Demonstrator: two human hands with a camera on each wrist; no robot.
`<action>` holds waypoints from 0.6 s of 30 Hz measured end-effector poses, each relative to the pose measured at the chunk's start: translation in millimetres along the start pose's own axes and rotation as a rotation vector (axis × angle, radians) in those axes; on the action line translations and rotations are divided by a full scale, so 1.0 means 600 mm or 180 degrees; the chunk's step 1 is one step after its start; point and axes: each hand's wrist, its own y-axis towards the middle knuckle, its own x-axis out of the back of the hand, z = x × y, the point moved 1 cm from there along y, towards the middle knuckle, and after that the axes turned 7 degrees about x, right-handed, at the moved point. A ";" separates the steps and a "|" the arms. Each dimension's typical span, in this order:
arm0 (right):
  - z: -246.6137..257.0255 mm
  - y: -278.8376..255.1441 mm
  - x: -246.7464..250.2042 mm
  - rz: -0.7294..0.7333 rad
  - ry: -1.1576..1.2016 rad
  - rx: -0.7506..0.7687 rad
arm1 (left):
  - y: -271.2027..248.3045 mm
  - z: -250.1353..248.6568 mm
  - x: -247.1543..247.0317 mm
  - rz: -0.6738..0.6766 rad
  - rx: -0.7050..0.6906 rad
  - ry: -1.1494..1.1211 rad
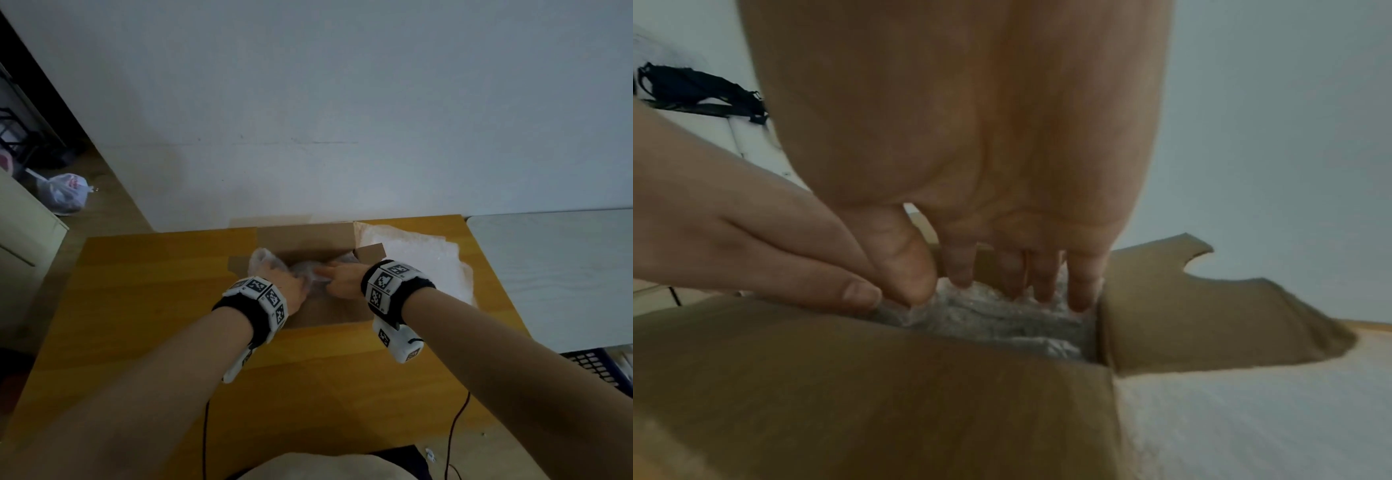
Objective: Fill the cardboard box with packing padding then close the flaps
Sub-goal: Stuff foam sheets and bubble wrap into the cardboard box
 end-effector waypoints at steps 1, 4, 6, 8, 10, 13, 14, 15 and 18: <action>0.005 0.002 0.002 0.0132 -0.0023 -0.0021 | 0.002 -0.005 0.005 0.0019 0.0051 0.0129; 0.009 0.016 0.004 0.0391 -0.0020 -0.0106 | 0.018 -0.008 0.008 0.0246 -0.0028 -0.0030; 0.010 0.024 0.006 0.0495 -0.0003 -0.0158 | 0.024 -0.005 0.008 0.0358 0.0008 -0.0261; 0.011 0.028 0.010 0.0534 0.0065 -0.0195 | 0.026 -0.001 0.008 0.0463 0.0075 -0.0431; 0.011 0.027 0.017 0.0559 0.0147 -0.0231 | 0.031 0.000 0.006 0.0563 0.0098 -0.0667; 0.011 0.025 0.024 0.0599 0.0236 -0.0214 | 0.041 -0.002 0.008 0.0725 0.0186 -0.0819; 0.012 0.025 0.025 0.0608 0.0261 -0.0202 | 0.043 -0.004 0.008 0.0793 0.0206 -0.0859; 0.013 0.026 0.025 0.0615 0.0276 -0.0190 | 0.044 -0.006 0.009 0.0856 0.0216 -0.0898; 0.013 0.028 0.026 0.0668 0.0284 -0.0182 | 0.047 -0.007 0.009 0.0917 0.0173 -0.1024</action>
